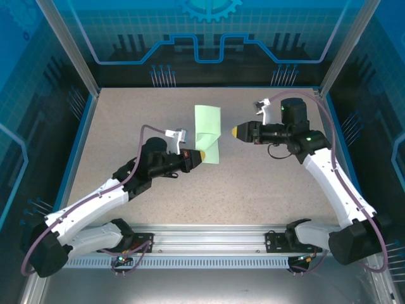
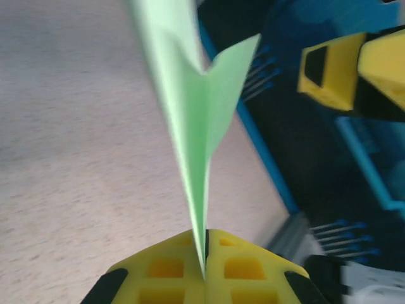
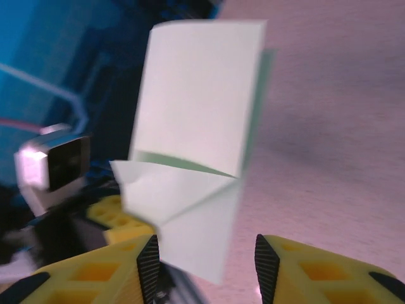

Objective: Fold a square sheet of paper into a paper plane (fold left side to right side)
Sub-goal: Turn over the paper at the center of the table.

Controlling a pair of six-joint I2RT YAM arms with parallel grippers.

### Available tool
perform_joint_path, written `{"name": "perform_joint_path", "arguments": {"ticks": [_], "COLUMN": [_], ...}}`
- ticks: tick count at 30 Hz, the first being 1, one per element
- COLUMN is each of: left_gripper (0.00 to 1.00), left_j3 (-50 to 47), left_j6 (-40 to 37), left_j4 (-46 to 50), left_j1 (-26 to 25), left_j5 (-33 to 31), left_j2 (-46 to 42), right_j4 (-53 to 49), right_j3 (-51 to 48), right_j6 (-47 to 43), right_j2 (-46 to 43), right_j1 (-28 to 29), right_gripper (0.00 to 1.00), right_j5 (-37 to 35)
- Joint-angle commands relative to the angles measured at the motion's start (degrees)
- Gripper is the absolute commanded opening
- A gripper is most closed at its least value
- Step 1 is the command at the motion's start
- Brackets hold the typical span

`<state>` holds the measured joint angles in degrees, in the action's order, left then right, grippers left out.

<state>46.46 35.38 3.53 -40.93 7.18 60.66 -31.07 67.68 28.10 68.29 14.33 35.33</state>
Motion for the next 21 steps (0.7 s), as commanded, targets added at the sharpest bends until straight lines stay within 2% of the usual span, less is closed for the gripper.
{"name": "perform_joint_path", "arguments": {"ticks": [1, 4, 7, 10, 13, 16, 21], "left_gripper": [0.00, 0.00, 0.00, 0.00, 0.00, 0.00, 0.00], "left_j3": [8.69, 16.55, 25.80, 36.04, 45.33, 51.85, 56.27], "left_j6": [-10.08, -10.02, -7.00, -0.53, 7.16, 12.22, 14.15], "left_j4": [21.41, 34.58, 48.78, 64.33, 77.65, 85.72, 88.40], "left_j1": [-5.17, -9.08, -12.80, -15.14, -16.56, -17.41, -17.78], "left_j5": [-19.22, -32.42, -45.08, -53.28, -57.39, -57.82, -53.45], "left_j2": [3.97, 10.93, 20.34, 31.68, 42.92, 51.50, 62.35], "right_j4": [-16.29, -18.84, -17.23, -15.09, -13.90, -13.19, -11.84], "right_j3": [0.04, -3.33, -7.83, -11.57, -13.96, -15.48, -16.97], "right_j6": [-7.24, -6.87, -5.95, -4.71, -3.96, -3.34, -2.40], "right_j2": [-1.73, -3.17, -5.48, -7.81, -9.25, -10.06, -10.46], "right_j1": [-3.43, -6.20, -10.01, -13.13, -15.09, -16.30, -16.91], "right_gripper": [0.50, 0.53, 0.54, 0.54, 0.54, 0.54, 0.54], "right_j5": [-16.77, -28.16, -30.17, -29.19, -28.94, -28.41, -26.69]}}
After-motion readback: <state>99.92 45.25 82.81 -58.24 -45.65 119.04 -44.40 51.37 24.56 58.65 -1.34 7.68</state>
